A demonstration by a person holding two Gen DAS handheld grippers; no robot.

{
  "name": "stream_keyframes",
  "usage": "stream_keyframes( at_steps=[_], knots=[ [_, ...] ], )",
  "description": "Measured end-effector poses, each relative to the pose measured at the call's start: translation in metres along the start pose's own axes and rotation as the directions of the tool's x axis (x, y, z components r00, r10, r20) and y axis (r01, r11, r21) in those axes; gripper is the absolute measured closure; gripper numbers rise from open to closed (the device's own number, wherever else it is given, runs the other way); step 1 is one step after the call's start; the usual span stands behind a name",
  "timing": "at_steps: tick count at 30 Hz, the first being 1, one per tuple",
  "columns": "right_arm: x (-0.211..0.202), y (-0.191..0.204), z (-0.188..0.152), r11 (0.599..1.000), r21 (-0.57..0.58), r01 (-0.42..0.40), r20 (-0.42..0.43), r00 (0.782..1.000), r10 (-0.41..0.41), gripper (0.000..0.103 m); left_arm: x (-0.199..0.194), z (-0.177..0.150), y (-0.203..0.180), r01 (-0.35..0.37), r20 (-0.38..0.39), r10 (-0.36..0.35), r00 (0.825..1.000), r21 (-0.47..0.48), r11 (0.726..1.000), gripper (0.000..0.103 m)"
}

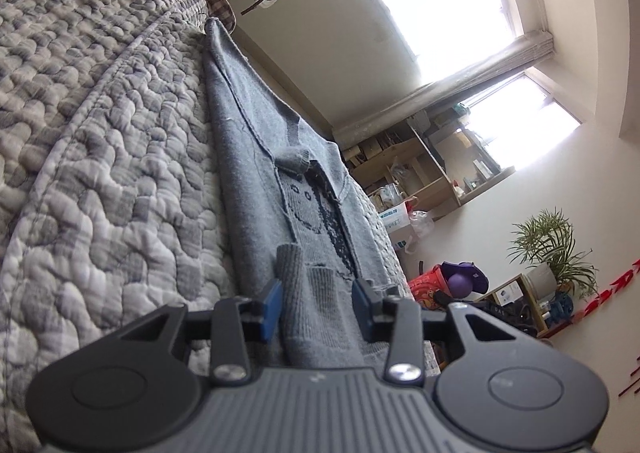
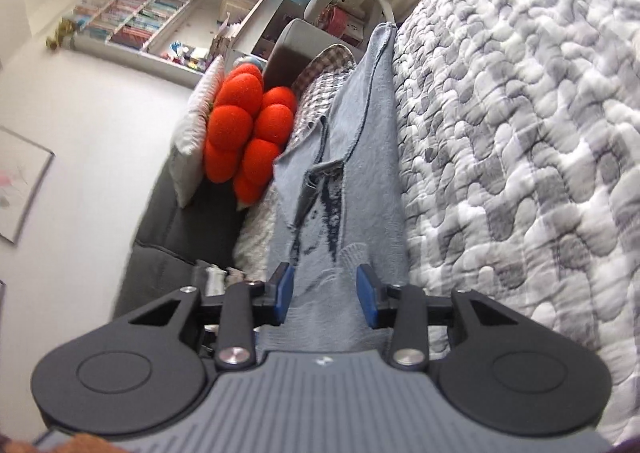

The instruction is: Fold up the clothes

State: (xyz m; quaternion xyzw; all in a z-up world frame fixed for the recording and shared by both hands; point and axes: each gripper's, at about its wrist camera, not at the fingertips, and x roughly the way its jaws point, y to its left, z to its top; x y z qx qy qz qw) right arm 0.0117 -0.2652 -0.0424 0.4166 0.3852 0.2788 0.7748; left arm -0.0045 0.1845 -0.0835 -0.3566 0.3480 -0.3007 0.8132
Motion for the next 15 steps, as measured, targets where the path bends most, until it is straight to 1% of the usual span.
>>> stream_keyframes(
  at_steps=[5,10,15],
  knots=[
    [0.017,0.005,-0.003,0.996,-0.068,0.05,-0.022,0.998,-0.051,0.063,0.009,-0.002,-0.003,-0.024,-0.009,0.024,1.0,0.03,0.999,0.065],
    [0.027,0.001,-0.005,0.992,-0.096,0.086,-0.035,0.995,-0.089,0.064,0.02,-0.006,-0.008,-0.058,-0.027,0.06,0.998,0.078,0.995,0.067],
    [0.029,-0.002,-0.006,0.99,-0.107,0.093,-0.03,0.995,-0.097,0.069,0.028,-0.007,-0.011,-0.091,-0.028,0.095,0.995,0.126,0.988,0.071]
  ],
)
